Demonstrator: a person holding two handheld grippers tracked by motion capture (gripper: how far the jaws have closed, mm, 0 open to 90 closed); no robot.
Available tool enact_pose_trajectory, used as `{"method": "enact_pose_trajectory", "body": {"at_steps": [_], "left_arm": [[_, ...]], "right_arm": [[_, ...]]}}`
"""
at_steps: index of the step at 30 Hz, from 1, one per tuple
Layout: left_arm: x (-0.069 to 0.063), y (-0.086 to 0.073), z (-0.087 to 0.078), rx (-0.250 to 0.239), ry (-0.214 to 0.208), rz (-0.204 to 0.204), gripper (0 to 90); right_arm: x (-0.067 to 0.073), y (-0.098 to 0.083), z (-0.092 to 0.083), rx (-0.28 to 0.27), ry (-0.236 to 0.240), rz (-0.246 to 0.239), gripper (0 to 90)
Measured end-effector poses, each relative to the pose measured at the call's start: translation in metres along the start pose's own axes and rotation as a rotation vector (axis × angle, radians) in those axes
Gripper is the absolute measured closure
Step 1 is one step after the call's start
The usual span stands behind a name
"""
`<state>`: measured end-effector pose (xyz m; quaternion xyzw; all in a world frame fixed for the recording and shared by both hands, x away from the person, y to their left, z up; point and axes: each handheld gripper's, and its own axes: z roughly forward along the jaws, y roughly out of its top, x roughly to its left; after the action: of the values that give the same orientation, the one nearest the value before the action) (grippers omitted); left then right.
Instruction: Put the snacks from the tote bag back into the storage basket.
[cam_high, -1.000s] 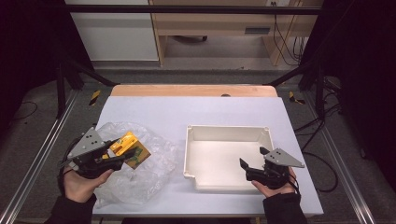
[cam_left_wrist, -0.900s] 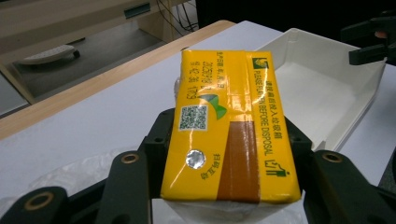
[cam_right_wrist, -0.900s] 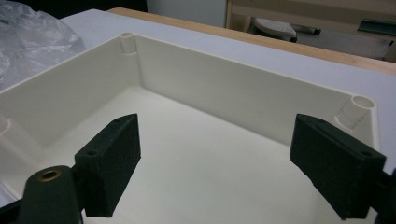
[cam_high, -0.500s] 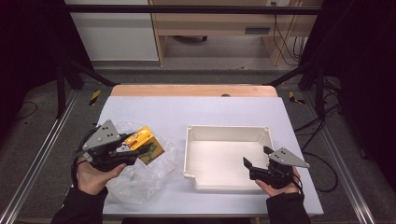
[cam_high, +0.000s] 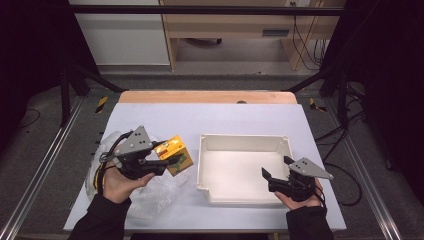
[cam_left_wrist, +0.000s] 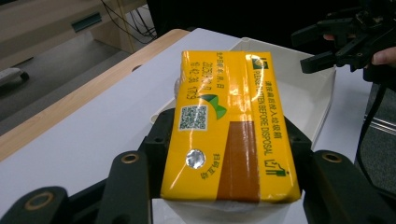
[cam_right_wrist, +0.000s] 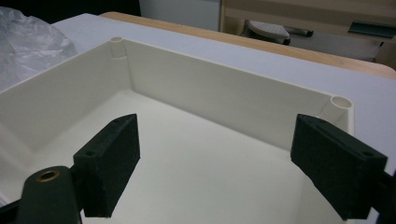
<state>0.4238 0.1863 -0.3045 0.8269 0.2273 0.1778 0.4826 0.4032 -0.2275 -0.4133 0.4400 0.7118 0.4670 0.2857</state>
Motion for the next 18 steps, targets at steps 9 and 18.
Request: {"method": "enact_pose_trajectory", "body": {"at_steps": [9, 18], "left_arm": [[-0.006, 0.013, 0.024, 0.008, -0.076, 0.044, 50.7], [-0.009, 0.019, 0.048, 0.032, -0.127, 0.088, 50.7]], "right_arm": [[-0.003, 0.0, -0.001, -0.003, -0.008, 0.003, 15.5], [-0.007, 0.001, -0.004, -0.013, -0.019, 0.012, 15.5]]}}
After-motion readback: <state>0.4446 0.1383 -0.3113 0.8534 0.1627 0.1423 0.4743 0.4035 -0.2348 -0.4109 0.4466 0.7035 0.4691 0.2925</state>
